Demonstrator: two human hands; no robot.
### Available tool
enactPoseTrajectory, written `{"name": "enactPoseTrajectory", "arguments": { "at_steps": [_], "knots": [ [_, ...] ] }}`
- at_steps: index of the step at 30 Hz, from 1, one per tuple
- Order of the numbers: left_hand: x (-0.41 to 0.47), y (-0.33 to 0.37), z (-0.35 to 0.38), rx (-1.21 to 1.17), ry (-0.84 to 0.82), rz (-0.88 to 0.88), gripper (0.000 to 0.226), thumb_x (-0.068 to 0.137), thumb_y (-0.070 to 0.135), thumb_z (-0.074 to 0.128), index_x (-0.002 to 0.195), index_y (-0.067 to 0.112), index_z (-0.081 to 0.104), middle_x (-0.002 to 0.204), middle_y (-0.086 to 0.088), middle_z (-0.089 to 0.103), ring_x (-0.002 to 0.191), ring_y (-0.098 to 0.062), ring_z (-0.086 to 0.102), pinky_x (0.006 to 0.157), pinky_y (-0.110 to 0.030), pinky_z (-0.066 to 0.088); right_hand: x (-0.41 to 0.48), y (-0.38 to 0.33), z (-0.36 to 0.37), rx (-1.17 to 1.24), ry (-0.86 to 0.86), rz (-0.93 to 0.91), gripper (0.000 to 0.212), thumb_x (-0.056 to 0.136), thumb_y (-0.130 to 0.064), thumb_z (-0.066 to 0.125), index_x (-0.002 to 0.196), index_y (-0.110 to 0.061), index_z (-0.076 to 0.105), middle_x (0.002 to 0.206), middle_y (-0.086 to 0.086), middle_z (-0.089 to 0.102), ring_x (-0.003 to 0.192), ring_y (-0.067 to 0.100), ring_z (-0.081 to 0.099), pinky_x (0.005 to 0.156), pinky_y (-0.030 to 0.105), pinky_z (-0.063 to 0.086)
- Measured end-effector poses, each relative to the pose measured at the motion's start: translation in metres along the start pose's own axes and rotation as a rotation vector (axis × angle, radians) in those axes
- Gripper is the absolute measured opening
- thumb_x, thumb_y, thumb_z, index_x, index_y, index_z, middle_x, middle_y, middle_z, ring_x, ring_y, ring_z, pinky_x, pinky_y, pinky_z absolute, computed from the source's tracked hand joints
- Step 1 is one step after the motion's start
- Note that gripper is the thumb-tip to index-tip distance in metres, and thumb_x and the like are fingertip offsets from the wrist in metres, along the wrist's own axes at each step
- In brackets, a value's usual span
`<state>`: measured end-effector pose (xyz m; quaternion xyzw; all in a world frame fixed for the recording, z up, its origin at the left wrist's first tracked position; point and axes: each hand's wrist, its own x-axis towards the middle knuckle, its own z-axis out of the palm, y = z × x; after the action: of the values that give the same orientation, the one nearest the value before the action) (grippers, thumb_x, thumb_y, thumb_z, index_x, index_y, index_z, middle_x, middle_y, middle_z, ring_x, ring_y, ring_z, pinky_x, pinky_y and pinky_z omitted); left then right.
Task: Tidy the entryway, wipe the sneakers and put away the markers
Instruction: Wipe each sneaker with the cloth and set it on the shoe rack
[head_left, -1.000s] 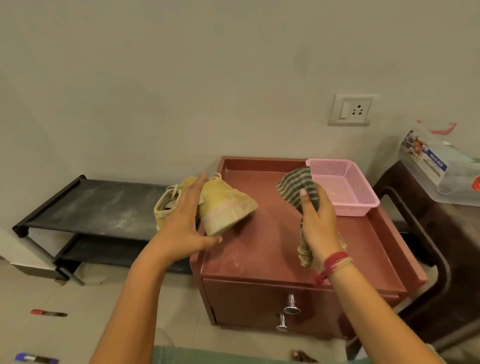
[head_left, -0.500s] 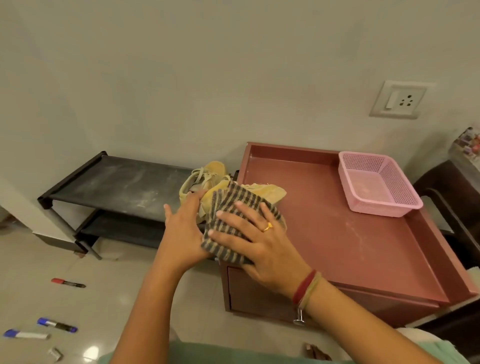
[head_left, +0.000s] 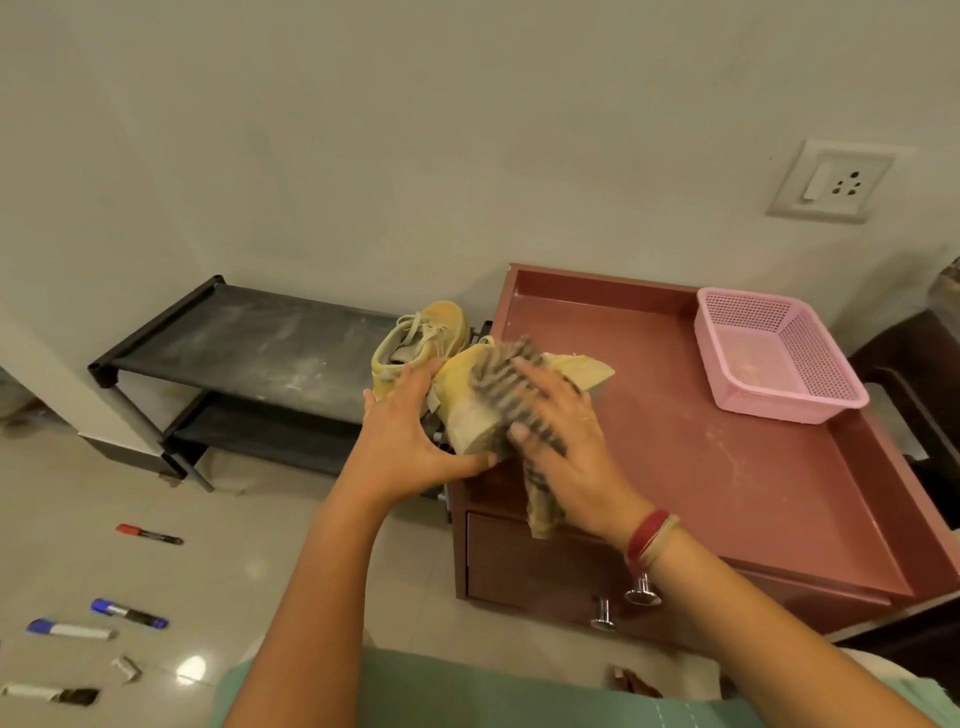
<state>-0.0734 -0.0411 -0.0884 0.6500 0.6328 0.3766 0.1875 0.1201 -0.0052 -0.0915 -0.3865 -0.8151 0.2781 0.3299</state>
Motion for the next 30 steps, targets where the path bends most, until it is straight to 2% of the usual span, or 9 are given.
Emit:
{"name": "enactPoseTrajectory", "arguments": {
  "at_steps": [2, 7, 11, 15, 19, 21, 23, 25, 30],
  "knots": [
    [0.001, 0.002, 0.000, 0.019, -0.004, -0.022, 0.099, 0.050, 0.068, 0.071, 0.136, 0.039, 0.033, 0.131, 0.024, 0.043, 0.131, -0.010, 0.037, 0.114, -0.052, -0.004, 0.002, 0.000, -0.005, 0.054, 0.031, 0.127, 0.044, 0.079, -0.080, 0.020, 0.120, -0.069, 0.028, 0.150, -0.026, 0.017, 0.142, 0.001, 0.001, 0.115, 0.056, 0.001],
    [0.005, 0.000, 0.004, 0.036, -0.046, -0.011, 0.090, 0.053, 0.065, 0.064, 0.134, 0.042, 0.031, 0.143, 0.009, 0.042, 0.138, -0.022, 0.032, 0.114, -0.062, -0.004, -0.016, -0.009, 0.006, -0.196, -0.104, -0.198, 0.042, 0.089, -0.065, 0.025, 0.130, -0.062, 0.028, 0.153, -0.022, 0.010, 0.145, 0.010, -0.005, 0.114, 0.052, -0.007],
    [0.003, -0.002, 0.005, 0.064, -0.052, -0.034, 0.099, 0.050, 0.070, 0.068, 0.137, 0.042, 0.029, 0.143, 0.016, 0.038, 0.141, -0.017, 0.026, 0.114, -0.060, -0.007, -0.001, 0.000, -0.006, 0.100, -0.003, 0.126, 0.040, 0.081, -0.075, 0.025, 0.121, -0.068, 0.032, 0.152, -0.022, 0.019, 0.144, 0.008, 0.008, 0.115, 0.055, -0.001],
    [0.003, -0.006, 0.003, 0.069, -0.086, -0.029, 0.092, 0.052, 0.065, 0.065, 0.133, 0.040, 0.030, 0.142, 0.010, 0.041, 0.140, -0.022, 0.029, 0.113, -0.064, -0.004, -0.014, -0.008, 0.008, -0.076, -0.135, -0.120, 0.042, 0.087, -0.067, 0.024, 0.128, -0.060, 0.026, 0.147, -0.037, 0.008, 0.141, -0.003, -0.007, 0.115, 0.043, -0.011],
    [0.001, -0.008, 0.001, 0.077, -0.127, -0.081, 0.106, 0.053, 0.065, 0.073, 0.142, 0.039, 0.021, 0.143, 0.021, 0.034, 0.139, -0.017, 0.026, 0.115, -0.058, -0.005, 0.006, 0.017, -0.015, 0.047, 0.008, 0.191, 0.045, 0.087, -0.067, 0.029, 0.129, -0.051, 0.028, 0.139, -0.034, 0.014, 0.139, -0.003, 0.003, 0.117, 0.050, -0.001],
    [0.000, -0.006, 0.003, 0.003, -0.165, -0.068, 0.104, 0.058, 0.051, 0.078, 0.142, 0.041, 0.017, 0.132, 0.028, 0.032, 0.128, -0.009, 0.032, 0.116, -0.057, 0.012, 0.007, 0.020, -0.022, 0.163, -0.011, 0.246, 0.042, 0.088, -0.057, 0.039, 0.129, -0.047, 0.035, 0.144, -0.024, 0.022, 0.142, 0.004, 0.008, 0.118, 0.048, 0.008],
    [0.001, -0.003, 0.007, -0.047, -0.190, -0.060, 0.111, 0.063, 0.035, 0.079, 0.147, 0.037, 0.006, 0.141, 0.019, 0.027, 0.130, -0.011, 0.031, 0.110, -0.047, 0.032, 0.007, 0.018, -0.024, 0.363, 0.045, 0.267, 0.050, 0.090, -0.055, 0.045, 0.134, -0.032, 0.044, 0.145, -0.008, 0.040, 0.137, 0.013, 0.031, 0.114, 0.046, 0.026],
    [0.003, 0.002, 0.014, 0.021, -0.179, -0.010, 0.120, 0.064, 0.030, 0.076, 0.150, 0.033, -0.009, 0.153, 0.012, 0.007, 0.139, -0.016, 0.018, 0.109, -0.042, 0.033, 0.012, 0.015, -0.028, 0.467, 0.189, 0.260, 0.051, 0.091, -0.048, 0.048, 0.132, -0.017, 0.049, 0.131, 0.001, 0.055, 0.124, 0.017, 0.049, 0.106, 0.046, 0.038],
    [0.005, 0.013, 0.033, 0.069, -0.057, 0.113, 0.104, 0.068, 0.058, 0.061, 0.150, 0.033, 0.002, 0.156, 0.011, -0.003, 0.144, -0.011, 0.000, 0.115, -0.035, 0.016, 0.014, 0.012, -0.019, 0.135, 0.345, 0.107, 0.040, 0.093, -0.042, 0.043, 0.133, -0.037, 0.037, 0.143, -0.009, 0.036, 0.136, 0.010, 0.030, 0.114, 0.039, 0.025]
  ]
}}
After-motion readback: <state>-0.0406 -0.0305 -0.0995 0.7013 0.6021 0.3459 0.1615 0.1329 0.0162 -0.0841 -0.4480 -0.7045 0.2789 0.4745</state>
